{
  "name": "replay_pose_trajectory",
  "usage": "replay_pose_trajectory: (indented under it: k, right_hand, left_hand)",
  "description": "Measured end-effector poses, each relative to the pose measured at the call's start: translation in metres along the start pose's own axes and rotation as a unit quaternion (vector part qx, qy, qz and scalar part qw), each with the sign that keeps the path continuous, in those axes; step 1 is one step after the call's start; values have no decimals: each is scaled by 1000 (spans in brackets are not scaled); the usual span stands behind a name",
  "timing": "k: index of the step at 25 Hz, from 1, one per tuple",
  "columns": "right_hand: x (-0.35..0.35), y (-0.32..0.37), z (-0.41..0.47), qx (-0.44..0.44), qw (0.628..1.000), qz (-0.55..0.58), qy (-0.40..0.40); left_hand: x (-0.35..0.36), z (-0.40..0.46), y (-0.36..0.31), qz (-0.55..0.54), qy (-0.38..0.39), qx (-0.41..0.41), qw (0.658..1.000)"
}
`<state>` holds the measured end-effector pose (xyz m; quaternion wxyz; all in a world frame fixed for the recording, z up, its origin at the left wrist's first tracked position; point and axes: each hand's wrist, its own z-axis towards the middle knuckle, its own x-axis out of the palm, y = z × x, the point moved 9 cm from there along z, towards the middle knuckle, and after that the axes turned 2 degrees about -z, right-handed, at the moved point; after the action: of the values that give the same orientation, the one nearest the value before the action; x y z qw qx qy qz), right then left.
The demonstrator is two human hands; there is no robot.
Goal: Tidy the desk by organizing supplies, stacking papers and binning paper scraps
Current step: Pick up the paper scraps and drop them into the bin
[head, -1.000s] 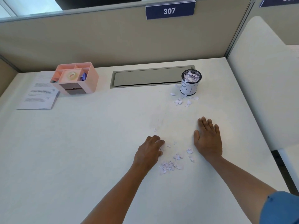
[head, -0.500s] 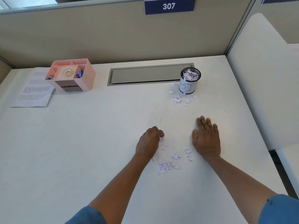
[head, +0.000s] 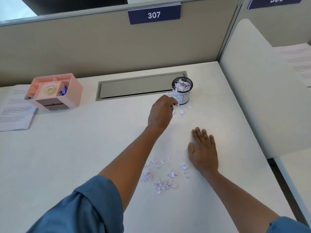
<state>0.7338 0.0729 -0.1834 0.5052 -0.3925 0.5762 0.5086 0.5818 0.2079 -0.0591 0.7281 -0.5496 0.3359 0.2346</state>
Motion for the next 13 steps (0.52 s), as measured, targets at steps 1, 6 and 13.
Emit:
replay_pose_trajectory:
  k: [1,6,13]
  right_hand:
    - [-1,0,0,0,1000,0,-1]
    - [-1,-1,0,-1,1000,7,-2]
    - [0,-1,3,5,1000,24,13]
  left_hand:
    - [0,16,-3,0,0,-6,1000]
    - [2,84,-13,8,-15,-17,1000]
    - [34,126,-12,13,19,-29,999]
